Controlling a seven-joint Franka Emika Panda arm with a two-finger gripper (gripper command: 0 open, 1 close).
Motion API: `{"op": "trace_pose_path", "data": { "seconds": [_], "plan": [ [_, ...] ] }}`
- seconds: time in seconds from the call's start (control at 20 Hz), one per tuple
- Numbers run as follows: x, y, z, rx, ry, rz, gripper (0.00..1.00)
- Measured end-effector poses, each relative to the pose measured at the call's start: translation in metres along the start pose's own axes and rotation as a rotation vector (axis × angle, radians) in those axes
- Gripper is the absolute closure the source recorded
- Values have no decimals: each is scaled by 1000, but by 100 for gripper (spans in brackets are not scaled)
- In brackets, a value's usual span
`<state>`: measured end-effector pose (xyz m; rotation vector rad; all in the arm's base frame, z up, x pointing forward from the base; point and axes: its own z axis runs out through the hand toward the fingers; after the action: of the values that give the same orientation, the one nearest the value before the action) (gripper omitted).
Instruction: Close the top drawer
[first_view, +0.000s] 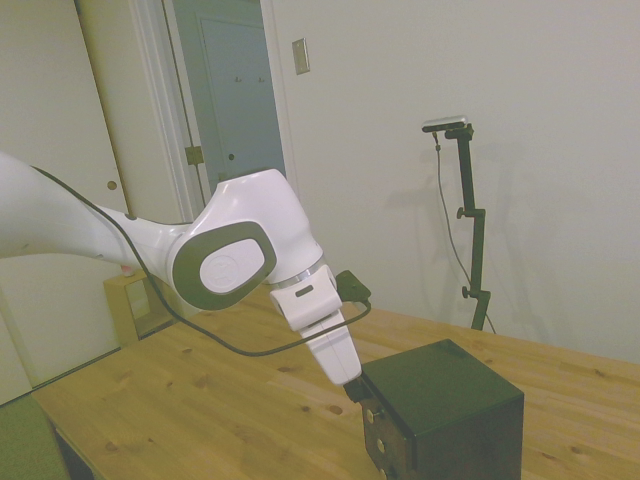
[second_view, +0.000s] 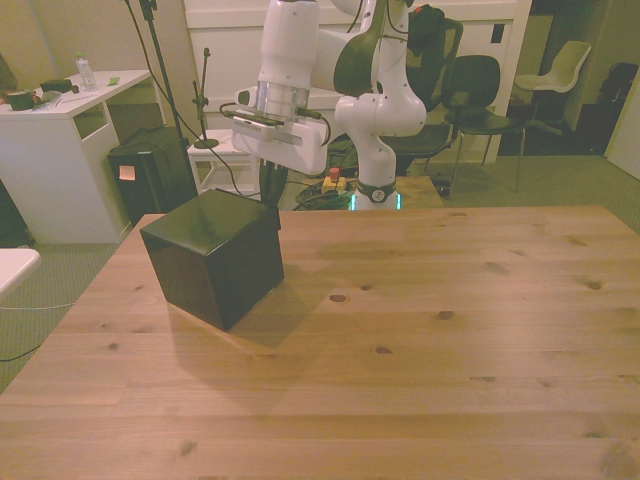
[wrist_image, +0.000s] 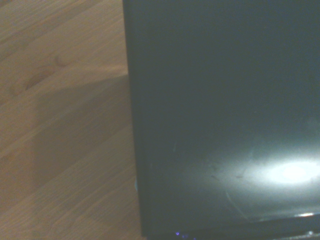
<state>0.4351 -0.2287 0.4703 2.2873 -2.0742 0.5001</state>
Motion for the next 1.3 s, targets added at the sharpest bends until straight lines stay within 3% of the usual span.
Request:
{"op": "trace_pose_path", "data": {
  "seconds": [1.3],
  "plan": [
    [20, 3, 0, 0, 4, 19, 100]
  ]
}}
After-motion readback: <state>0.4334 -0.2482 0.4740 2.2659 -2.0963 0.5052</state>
